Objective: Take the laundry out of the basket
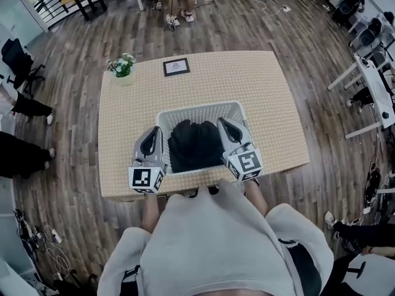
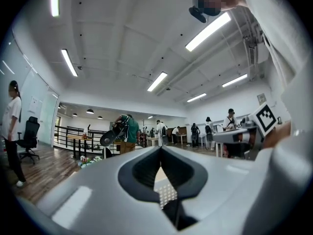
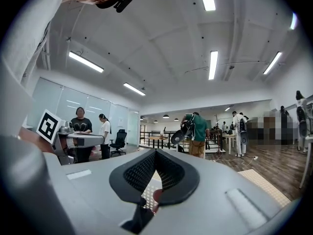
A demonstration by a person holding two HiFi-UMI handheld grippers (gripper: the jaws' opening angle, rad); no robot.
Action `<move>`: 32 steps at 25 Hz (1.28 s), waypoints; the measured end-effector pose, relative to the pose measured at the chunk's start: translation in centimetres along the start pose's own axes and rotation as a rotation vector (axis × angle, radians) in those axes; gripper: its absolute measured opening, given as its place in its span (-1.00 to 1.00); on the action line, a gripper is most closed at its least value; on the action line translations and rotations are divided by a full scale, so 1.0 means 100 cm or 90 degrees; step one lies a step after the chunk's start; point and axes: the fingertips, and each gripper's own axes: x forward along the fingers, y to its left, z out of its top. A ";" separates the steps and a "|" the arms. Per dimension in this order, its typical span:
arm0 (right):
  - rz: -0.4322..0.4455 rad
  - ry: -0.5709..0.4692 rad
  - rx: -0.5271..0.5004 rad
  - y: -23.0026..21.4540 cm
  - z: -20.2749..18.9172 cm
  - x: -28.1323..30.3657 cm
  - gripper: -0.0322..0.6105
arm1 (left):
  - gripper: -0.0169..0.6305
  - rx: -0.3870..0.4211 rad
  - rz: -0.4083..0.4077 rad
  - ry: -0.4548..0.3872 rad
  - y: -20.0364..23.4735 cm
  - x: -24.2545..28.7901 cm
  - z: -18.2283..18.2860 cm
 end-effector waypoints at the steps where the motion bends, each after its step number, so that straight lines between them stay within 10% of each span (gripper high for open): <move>1: 0.006 -0.003 0.002 -0.003 0.001 0.002 -0.90 | -0.91 0.004 0.007 0.002 0.000 0.002 0.001; 32: -0.026 0.105 0.072 -0.015 -0.053 0.037 -0.90 | -0.91 -0.044 0.020 0.084 0.047 0.011 -0.048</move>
